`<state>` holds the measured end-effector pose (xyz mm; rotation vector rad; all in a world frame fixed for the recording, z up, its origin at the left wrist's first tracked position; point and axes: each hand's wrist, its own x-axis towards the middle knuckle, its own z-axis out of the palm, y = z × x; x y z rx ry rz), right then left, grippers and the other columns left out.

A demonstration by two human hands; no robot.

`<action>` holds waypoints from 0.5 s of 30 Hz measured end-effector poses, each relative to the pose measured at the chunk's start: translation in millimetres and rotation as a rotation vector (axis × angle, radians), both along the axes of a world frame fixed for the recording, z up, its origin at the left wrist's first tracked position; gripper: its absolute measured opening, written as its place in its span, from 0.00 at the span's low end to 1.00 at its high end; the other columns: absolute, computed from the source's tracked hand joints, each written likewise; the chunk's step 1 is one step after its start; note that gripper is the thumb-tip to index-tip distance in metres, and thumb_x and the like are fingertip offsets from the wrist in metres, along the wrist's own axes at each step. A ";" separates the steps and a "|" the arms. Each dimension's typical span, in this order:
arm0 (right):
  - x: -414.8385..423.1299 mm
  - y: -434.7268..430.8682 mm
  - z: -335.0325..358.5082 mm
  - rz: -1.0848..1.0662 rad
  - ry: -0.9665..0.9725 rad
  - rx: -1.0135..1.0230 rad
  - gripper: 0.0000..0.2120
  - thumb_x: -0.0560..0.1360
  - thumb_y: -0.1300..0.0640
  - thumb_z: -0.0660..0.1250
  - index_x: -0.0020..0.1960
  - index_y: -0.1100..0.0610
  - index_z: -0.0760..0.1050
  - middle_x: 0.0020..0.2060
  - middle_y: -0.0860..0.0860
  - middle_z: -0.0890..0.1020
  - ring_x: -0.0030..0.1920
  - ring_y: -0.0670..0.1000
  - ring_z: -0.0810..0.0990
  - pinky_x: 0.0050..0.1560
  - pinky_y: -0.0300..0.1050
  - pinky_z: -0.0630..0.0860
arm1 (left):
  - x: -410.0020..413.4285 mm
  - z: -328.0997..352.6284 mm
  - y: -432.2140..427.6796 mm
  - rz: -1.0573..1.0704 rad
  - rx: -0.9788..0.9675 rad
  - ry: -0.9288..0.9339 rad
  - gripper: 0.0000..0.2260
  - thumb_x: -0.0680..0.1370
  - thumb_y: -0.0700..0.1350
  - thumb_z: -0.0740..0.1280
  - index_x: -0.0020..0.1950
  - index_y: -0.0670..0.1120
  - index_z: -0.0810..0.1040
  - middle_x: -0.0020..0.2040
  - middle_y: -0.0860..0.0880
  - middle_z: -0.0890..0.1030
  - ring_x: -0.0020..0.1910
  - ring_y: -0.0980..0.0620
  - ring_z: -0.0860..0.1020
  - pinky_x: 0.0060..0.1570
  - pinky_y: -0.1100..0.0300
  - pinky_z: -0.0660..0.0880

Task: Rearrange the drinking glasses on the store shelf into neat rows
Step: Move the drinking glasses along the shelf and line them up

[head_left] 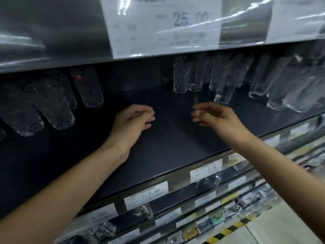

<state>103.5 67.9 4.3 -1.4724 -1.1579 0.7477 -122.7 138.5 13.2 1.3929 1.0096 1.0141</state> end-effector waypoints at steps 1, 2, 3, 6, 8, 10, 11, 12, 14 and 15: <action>11.7 -6.9 1.2 -0.033 0.006 0.011 0.06 0.77 0.62 0.69 0.51 0.52 0.80 0.48 0.56 0.85 0.48 0.50 0.84 0.52 0.45 0.79 | 11.4 1.5 -3.6 -0.017 0.014 0.007 0.05 0.79 0.40 0.67 0.53 0.45 0.81 0.53 0.47 0.84 0.52 0.55 0.83 0.55 0.58 0.79; 24.6 -12.5 1.6 -0.067 0.010 0.018 0.06 0.77 0.62 0.69 0.50 0.52 0.80 0.47 0.56 0.85 0.47 0.51 0.83 0.52 0.45 0.78 | 23.8 2.9 -5.7 -0.028 0.029 0.011 0.05 0.79 0.40 0.67 0.53 0.44 0.81 0.52 0.46 0.84 0.53 0.54 0.83 0.55 0.58 0.79; 37.6 -16.9 1.7 -0.101 0.016 0.020 0.06 0.77 0.63 0.69 0.50 0.53 0.80 0.46 0.56 0.85 0.47 0.51 0.83 0.53 0.46 0.77 | 36.2 5.0 -7.1 -0.035 0.040 0.013 0.05 0.79 0.39 0.67 0.53 0.44 0.81 0.52 0.46 0.84 0.53 0.54 0.83 0.56 0.58 0.79; 78.0 -25.3 2.9 -0.163 0.016 0.017 0.04 0.77 0.60 0.71 0.50 0.53 0.80 0.45 0.58 0.85 0.47 0.52 0.83 0.61 0.54 0.77 | 74.4 8.3 -2.4 -0.031 0.045 0.011 0.06 0.78 0.38 0.67 0.54 0.43 0.80 0.52 0.46 0.83 0.55 0.52 0.82 0.59 0.55 0.78; 102.6 -24.0 1.7 -0.197 -0.010 0.018 0.05 0.75 0.55 0.73 0.50 0.52 0.81 0.46 0.55 0.86 0.49 0.51 0.83 0.63 0.56 0.76 | 98.1 5.8 8.6 -0.009 0.052 0.027 0.08 0.78 0.41 0.69 0.56 0.45 0.79 0.53 0.47 0.82 0.55 0.51 0.81 0.60 0.53 0.78; 123.0 -17.6 0.8 -0.262 -0.087 -0.008 0.13 0.73 0.50 0.75 0.55 0.51 0.79 0.50 0.50 0.85 0.53 0.49 0.82 0.63 0.52 0.77 | 120.7 -0.8 23.4 0.013 0.072 0.066 0.09 0.76 0.47 0.72 0.55 0.49 0.78 0.55 0.49 0.81 0.55 0.53 0.81 0.61 0.53 0.77; 131.5 -13.3 1.0 -0.296 -0.124 -0.024 0.18 0.72 0.48 0.75 0.59 0.51 0.76 0.53 0.48 0.84 0.56 0.48 0.81 0.63 0.50 0.76 | 132.8 -3.2 30.1 0.026 0.085 0.088 0.10 0.76 0.49 0.72 0.55 0.50 0.77 0.56 0.50 0.81 0.54 0.54 0.80 0.59 0.56 0.77; 140.8 -7.4 0.0 -0.313 -0.143 -0.036 0.22 0.72 0.46 0.75 0.62 0.50 0.74 0.55 0.47 0.83 0.57 0.49 0.80 0.63 0.49 0.75 | 145.6 -5.7 37.0 0.043 0.096 0.112 0.11 0.75 0.50 0.72 0.55 0.51 0.76 0.55 0.51 0.80 0.53 0.56 0.79 0.56 0.61 0.76; 156.0 7.5 -2.0 -0.294 -0.153 -0.064 0.28 0.71 0.45 0.75 0.66 0.51 0.70 0.59 0.47 0.81 0.59 0.50 0.79 0.63 0.51 0.75 | 171.5 -9.0 52.9 0.079 0.116 0.151 0.09 0.76 0.49 0.72 0.51 0.52 0.74 0.51 0.54 0.78 0.49 0.59 0.76 0.45 0.70 0.71; 161.6 15.7 -3.5 -0.279 -0.155 -0.078 0.30 0.70 0.45 0.75 0.68 0.51 0.69 0.60 0.47 0.80 0.60 0.51 0.79 0.64 0.52 0.75 | 183.8 -10.8 61.5 0.107 0.119 0.151 0.09 0.76 0.48 0.72 0.48 0.54 0.72 0.47 0.56 0.77 0.47 0.59 0.76 0.43 0.70 0.70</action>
